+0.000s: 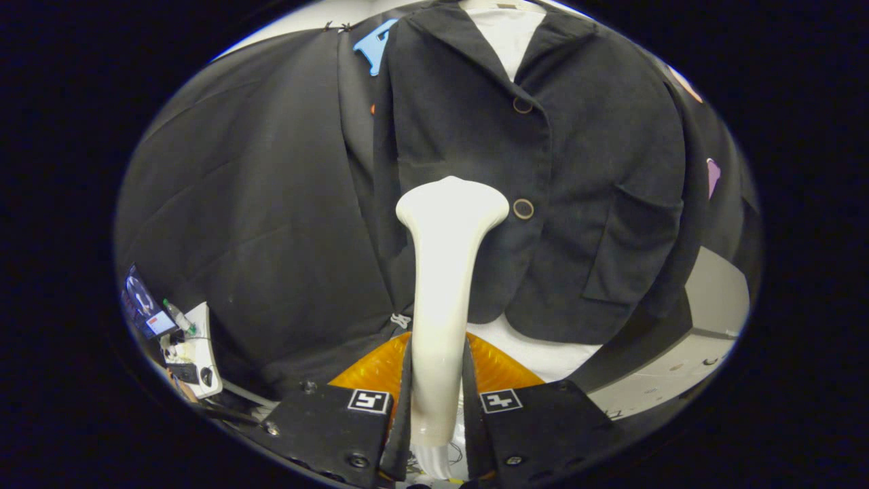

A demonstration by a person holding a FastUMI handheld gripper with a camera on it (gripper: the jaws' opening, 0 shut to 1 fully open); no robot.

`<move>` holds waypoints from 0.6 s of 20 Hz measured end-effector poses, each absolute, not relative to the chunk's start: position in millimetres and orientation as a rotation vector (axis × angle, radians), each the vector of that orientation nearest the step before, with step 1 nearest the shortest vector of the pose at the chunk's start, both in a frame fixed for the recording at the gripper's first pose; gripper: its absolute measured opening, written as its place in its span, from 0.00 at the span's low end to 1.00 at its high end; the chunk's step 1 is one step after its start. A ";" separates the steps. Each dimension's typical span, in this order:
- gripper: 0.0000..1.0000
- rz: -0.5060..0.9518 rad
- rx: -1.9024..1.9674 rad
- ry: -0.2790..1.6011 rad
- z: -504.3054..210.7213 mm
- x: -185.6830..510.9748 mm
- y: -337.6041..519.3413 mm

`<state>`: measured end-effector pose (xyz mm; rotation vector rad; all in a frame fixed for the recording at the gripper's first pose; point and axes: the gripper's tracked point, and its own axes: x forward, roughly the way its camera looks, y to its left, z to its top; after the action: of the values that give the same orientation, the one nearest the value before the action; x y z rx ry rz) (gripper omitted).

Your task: Iron the clothes twice with a garment steamer, once on the left side and once on the right side.

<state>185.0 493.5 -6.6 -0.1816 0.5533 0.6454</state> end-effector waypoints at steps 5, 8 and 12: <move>0.35 0.635 -0.181 0.595 -32.9 183.1 490.8; 0.35 0.627 -0.171 0.611 -41.5 183.0 488.1; 0.36 0.603 -0.156 0.609 -41.1 176.8 471.5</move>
<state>176.8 471.5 -41.1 -0.1555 0.6087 0.6028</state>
